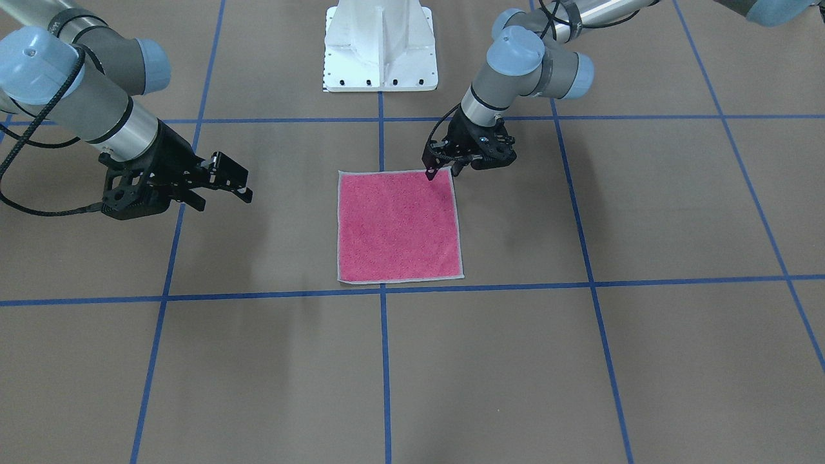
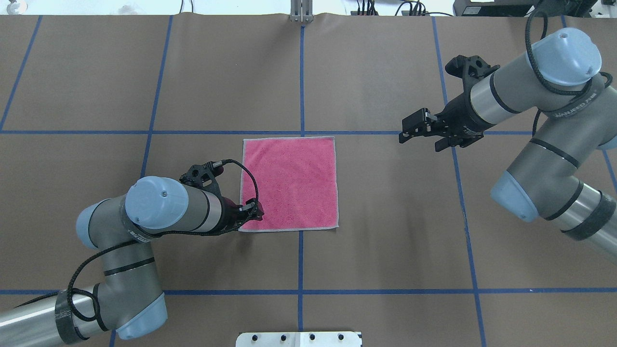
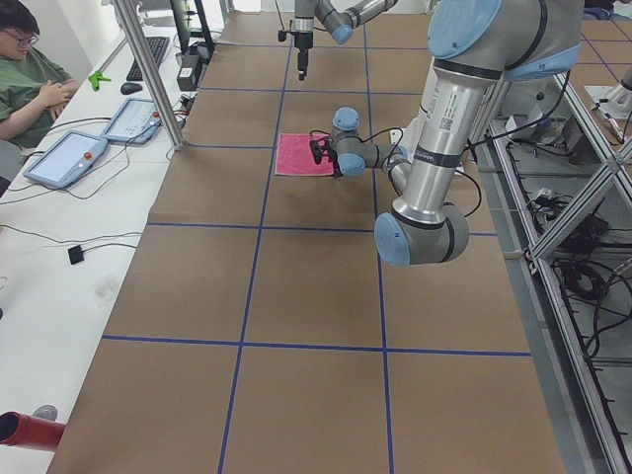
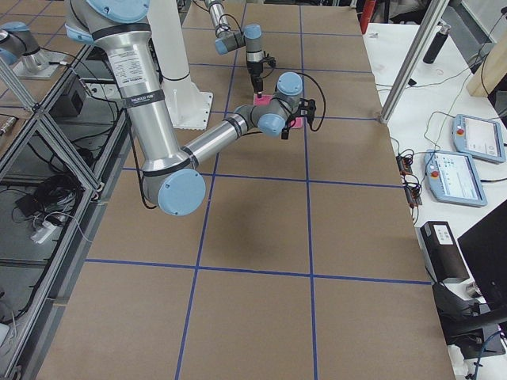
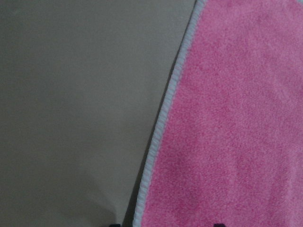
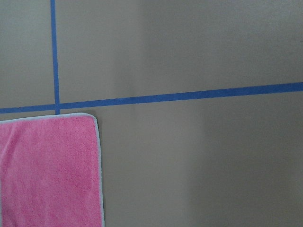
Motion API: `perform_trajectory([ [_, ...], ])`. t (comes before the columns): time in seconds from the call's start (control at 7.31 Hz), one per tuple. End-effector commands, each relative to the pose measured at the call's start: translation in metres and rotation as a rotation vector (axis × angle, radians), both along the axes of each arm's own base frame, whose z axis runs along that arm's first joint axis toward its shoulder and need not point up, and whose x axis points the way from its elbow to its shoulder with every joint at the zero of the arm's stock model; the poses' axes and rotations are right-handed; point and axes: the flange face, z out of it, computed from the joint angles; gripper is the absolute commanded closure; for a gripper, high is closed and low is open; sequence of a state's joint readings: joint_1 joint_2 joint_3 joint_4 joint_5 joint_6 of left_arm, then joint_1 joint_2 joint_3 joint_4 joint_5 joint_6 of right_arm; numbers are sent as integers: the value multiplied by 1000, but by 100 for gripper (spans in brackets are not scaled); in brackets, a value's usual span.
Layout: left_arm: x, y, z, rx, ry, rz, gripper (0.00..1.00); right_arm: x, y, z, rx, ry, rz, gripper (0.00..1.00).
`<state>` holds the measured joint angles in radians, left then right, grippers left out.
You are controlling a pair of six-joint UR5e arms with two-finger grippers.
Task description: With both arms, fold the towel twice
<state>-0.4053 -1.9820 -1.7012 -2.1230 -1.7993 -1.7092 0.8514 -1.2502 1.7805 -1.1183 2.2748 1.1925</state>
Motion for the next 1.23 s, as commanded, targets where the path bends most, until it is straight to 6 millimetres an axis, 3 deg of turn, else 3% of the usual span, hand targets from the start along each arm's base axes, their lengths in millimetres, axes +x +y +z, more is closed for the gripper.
perform_trajectory([
  [0.0,0,0,0,-1,0,0,43,0,0,1,-1,2,0,0],
  [0.55,0,0,-1,-1,1,0,58,0,0,1,-1,2,0,0],
  [0.68,-1,0,-1,0,0,-2,74,1,0,1,0,1,-3,1],
  [0.82,-1,0,-1,0,0,-2,97,0,0,0,1,0,-4,1],
  [1.09,0,0,-3,-1,3,1,100,-3,3,-7,-11,-23,-39,1],
])
